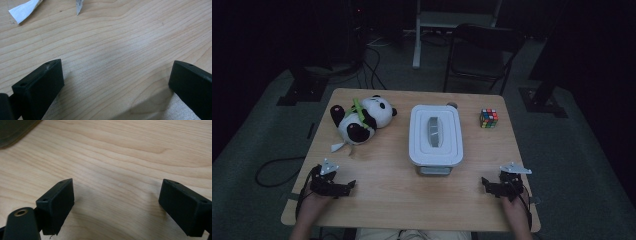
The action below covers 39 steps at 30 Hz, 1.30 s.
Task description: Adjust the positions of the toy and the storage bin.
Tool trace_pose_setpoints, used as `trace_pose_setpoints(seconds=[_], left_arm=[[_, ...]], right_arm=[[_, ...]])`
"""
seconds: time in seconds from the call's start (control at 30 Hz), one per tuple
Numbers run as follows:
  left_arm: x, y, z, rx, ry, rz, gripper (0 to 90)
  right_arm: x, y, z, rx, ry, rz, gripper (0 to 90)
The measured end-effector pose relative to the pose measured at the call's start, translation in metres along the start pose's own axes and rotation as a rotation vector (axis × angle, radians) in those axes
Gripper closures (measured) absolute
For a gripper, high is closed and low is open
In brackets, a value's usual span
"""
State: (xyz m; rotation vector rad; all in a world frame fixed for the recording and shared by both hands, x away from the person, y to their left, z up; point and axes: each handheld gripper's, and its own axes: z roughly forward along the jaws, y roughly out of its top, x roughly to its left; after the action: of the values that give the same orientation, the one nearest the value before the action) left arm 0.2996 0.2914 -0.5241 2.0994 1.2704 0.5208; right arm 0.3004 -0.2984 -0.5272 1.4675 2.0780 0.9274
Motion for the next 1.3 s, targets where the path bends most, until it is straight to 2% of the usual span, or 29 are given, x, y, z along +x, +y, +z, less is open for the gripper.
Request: trace_pose_setpoints(seconds=[0.07,0.17,0.27,0.6,0.67,0.83,0.97,1.07,1.3], left_arm=[[-0.002,0.000,0.000,0.002,0.015,-0.016,0.9],[-0.004,0.000,0.000,0.003,0.009,-0.013,0.9],[-0.004,0.001,0.000,0.002,0.010,-0.016,0.9],[-0.008,0.008,0.006,0.004,-0.010,0.010,0.9],[-0.011,0.012,0.008,-0.001,-0.009,0.029,0.9],[-0.019,0.026,0.015,-0.010,-0.037,0.055,0.9],[-0.026,0.037,0.023,-0.019,-0.053,0.074,0.9],[-0.031,0.047,0.029,-0.028,-0.068,0.093,0.9],[-0.043,0.070,0.043,-0.045,-0.097,0.121,0.9]], right_arm=[[0.000,0.000,0.000,0.000,-0.004,0.002,12.4],[0.001,0.000,0.001,0.006,-0.029,-0.004,12.5],[0.001,0.000,0.001,0.007,-0.029,-0.004,12.5],[0.002,0.002,0.003,0.008,-0.031,-0.004,12.5],[0.003,0.004,0.004,0.008,-0.024,-0.010,12.5],[0.008,0.012,0.010,-0.007,-0.040,-0.077,12.5],[0.009,0.022,0.015,-0.018,-0.038,-0.075,12.5],[0.009,0.030,0.018,-0.034,-0.053,-0.073,12.5],[0.007,0.046,0.027,-0.061,-0.042,-0.077,12.5]])
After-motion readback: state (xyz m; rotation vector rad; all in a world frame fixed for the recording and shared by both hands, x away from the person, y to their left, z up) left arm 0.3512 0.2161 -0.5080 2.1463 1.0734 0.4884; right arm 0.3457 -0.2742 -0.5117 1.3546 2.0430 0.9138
